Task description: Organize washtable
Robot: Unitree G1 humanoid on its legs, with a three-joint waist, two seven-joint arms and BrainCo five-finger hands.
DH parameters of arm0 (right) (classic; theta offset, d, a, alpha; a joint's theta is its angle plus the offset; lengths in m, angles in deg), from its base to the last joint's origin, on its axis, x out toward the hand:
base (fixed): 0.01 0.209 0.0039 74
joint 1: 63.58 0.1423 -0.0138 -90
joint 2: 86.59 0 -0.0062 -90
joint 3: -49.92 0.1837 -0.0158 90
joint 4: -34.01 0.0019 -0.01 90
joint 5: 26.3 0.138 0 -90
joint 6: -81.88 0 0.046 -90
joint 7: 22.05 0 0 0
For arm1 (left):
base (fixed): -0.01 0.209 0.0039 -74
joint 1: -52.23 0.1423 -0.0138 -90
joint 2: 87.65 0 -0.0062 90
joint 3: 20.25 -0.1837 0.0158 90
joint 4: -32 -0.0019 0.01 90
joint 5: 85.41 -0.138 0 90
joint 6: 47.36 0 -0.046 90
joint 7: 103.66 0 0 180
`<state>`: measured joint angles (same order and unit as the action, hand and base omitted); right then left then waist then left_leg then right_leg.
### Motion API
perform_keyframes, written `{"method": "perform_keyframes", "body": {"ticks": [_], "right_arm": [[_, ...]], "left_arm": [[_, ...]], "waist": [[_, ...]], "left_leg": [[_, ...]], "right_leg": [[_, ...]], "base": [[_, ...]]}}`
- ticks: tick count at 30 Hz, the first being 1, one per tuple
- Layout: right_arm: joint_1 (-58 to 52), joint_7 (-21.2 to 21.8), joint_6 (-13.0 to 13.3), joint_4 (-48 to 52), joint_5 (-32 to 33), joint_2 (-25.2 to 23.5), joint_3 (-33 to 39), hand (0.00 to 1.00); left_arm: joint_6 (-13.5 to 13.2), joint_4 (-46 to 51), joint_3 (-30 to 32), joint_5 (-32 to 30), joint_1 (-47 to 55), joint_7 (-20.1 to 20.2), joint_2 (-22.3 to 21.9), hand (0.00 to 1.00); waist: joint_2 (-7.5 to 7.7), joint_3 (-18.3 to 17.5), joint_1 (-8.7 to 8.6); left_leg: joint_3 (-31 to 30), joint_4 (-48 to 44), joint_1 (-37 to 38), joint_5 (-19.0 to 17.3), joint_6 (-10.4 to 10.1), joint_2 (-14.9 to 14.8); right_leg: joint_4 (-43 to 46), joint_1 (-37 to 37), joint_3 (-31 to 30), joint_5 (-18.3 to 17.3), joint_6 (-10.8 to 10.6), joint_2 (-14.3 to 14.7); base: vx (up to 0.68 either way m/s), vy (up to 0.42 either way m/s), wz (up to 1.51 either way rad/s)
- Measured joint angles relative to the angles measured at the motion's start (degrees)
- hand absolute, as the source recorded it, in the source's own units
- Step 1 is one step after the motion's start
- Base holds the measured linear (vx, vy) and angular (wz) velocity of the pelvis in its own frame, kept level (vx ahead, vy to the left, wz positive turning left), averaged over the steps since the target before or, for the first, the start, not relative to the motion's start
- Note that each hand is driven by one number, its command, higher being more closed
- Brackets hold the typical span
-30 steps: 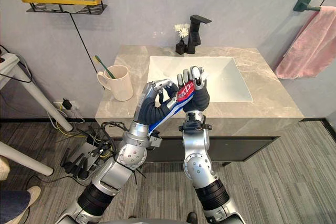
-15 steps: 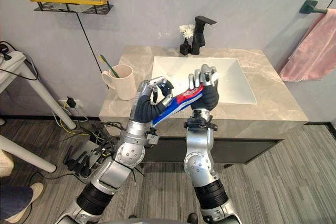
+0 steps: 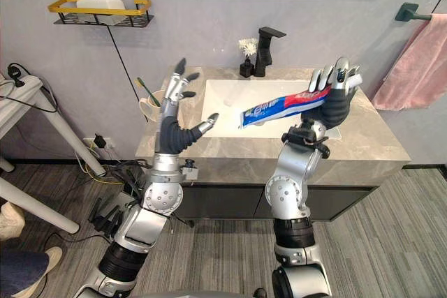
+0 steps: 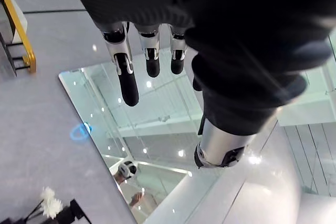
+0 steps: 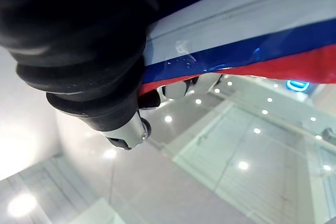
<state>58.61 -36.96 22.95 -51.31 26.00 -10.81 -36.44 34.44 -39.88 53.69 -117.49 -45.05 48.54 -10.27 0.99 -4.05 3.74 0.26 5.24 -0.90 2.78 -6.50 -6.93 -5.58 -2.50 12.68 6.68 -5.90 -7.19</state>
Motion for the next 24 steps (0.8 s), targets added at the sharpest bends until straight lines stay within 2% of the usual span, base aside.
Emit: {"method": "perform_keyframes", "body": {"ticks": [3,7,9,13,16,18,22,24], "right_arm": [[8.62,-0.09,0.07,-5.93,-0.15,3.35,1.02,1.0],[17.56,-0.08,-0.5,-12.99,-0.31,8.22,0.82,1.0],[23.04,0.03,-1.55,-18.54,-0.09,11.21,0.65,1.0],[28.46,0.16,-3.47,-24.87,0.6,14.69,-2.56,1.0],[33.3,1.4,-6.92,-29.08,0.51,17.6,-9.34,1.0],[35.69,2.92,-9.39,-29.96,0.23,19.99,-11.96,1.0],[37.64,4.15,-12.44,-31.11,-2.62,21.79,-15.56,1.0],[37.65,4.86,-13.56,-31.72,-4.69,22.1,-16.0,1.0]], "left_arm": [[-0.15,2.64,2.77,0.55,6.19,-0.07,-0.04,0.0],[-1.08,2.77,4.02,2.11,13.94,0.01,0.01,0.0],[-1.46,2.09,3.0,3.02,19.53,0.44,0.28,0.0],[-3.57,-4.99,-0.25,5.59,25.29,4.99,1.97,0.0],[-4.29,-15.88,-2.27,6.64,26.41,8.84,4.99,0.0],[-4.1,-23.61,-2.31,6.65,26.54,11.51,7.1,0.0],[-3.33,-29.49,-1.54,6.66,26.72,15.02,9.38,0.0],[-3.29,-29.56,-1.2,6.67,27.02,16.44,9.77,0.0]], "waist": [[-0.48,0.04,0.57],[-0.59,0.09,3.26],[-0.48,0.21,4.43],[-0.06,0.59,7.63],[1.36,1.63,9.24],[3.94,3.21,9.88],[6.84,4.87,10.01],[7.47,5.32,10.24]], "left_leg": [[-1.49,0.02,-0.15,0.32,-0.06,0.01],[-3.62,0.02,-1.18,0.51,-0.16,0.02],[-6.67,0.02,-2.52,1.19,-0.33,0.2],[-10.56,0.02,-3.4,1.72,-0.6,0.34],[-12.68,0.01,-4.95,2.16,-0.8,0.1],[-13.94,-0.01,-5.67,2.33,-1.05,-0.24],[-14.61,-0.02,-6.35,2.43,-1.02,-0.07],[-14.88,-0.02,-6.47,2.44,-1.0,0.03]], "right_leg": [[0.0,0.94,1.63,-0.43,-0.12,-0.09],[-0.01,1.38,3.98,-0.77,-0.11,-0.11],[0.0,2.06,7.0,-1.26,-0.19,-0.17],[0.0,3.55,10.61,-2.29,-0.32,-0.03],[0.0,3.28,12.61,-2.54,-0.14,0.45],[0.01,3.32,13.77,-2.91,0.1,0.92],[0.01,3.14,14.45,-3.11,-0.01,0.83],[0.02,3.17,14.7,-3.24,-0.18,0.77]], "base": [[-0.03,-0.017,0.27],[-0.02,-0.018,0.33],[-0.01,-0.024,0.63],[0.01,-0.038,0.57],[0.0,-0.051,0.34],[0.0,-0.051,0.26],[0.0,-0.021,0.11],[0.0,-0.013,0.09]]}}
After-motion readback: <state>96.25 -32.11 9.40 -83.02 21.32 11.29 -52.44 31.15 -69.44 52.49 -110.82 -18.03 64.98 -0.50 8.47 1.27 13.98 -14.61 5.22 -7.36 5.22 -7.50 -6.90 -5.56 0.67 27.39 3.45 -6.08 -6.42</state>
